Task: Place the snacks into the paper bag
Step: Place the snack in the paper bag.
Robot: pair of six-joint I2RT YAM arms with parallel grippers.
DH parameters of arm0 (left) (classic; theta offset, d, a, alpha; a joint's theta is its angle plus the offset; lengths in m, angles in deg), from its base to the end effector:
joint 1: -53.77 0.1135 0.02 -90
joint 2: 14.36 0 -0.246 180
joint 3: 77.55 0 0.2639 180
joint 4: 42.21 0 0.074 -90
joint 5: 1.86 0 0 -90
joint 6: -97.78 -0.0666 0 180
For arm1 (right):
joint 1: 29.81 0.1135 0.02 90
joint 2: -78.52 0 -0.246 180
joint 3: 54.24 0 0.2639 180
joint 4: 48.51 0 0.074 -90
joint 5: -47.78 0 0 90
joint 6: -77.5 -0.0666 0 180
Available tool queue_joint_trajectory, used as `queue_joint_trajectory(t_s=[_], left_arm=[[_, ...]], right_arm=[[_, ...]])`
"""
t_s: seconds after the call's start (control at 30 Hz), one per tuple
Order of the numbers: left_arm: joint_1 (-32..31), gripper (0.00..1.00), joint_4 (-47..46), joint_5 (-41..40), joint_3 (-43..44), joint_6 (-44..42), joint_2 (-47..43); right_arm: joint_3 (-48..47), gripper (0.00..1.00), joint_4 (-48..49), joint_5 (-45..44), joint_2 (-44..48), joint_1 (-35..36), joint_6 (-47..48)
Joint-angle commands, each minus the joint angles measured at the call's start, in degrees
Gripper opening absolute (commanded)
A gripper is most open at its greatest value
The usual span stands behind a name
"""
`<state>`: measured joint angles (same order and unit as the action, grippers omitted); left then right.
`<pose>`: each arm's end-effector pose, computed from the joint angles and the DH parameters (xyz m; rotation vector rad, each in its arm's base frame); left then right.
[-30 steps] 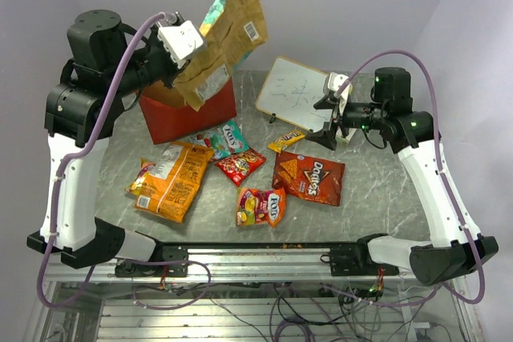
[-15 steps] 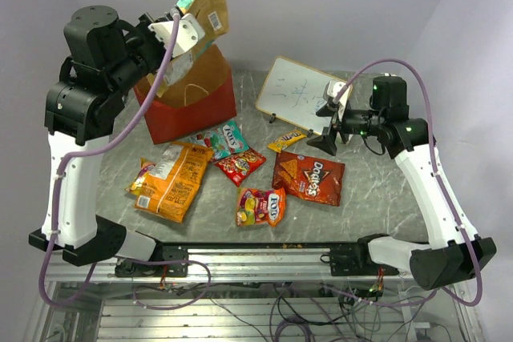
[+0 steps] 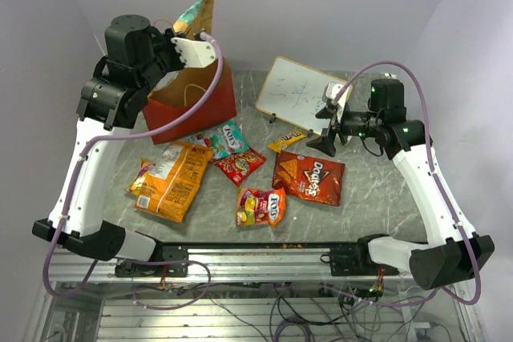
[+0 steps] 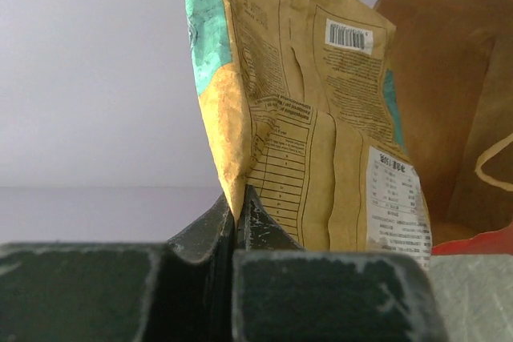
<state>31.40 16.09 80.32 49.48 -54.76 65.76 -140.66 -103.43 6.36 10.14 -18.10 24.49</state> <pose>0.2765 -0.1040 0.5209 1.1457 1.4022 0.6243 0.2589 0.1047 0.3531 -1.2299 1.6284 0.6589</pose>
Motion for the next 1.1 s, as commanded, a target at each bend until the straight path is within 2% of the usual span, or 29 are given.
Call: queue_joint_trajectory(t_s=[0.0, 0.23, 0.57, 1.07], left_arm=[[1.69, 0.07, -8.06, -2.05, -1.1, -6.85, -0.18], [6.07, 0.07, -11.39, 2.82, -4.94, -10.75, 1.31], [11.13, 0.07, -7.34, 16.94, -2.9, -16.88, 4.63], [13.96, 0.07, -9.23, 25.34, -4.22, -21.72, 8.66]], right_arm=[[0.75, 0.88, 1.26, 0.47, 0.55, -0.38, -0.18], [1.16, 0.88, 0.72, 0.63, 1.08, -0.37, -0.05], [1.91, 0.88, 1.0, 0.72, 1.4, -0.37, -0.25], [2.62, 0.88, 1.08, 0.56, 2.13, -1.16, -0.21]])
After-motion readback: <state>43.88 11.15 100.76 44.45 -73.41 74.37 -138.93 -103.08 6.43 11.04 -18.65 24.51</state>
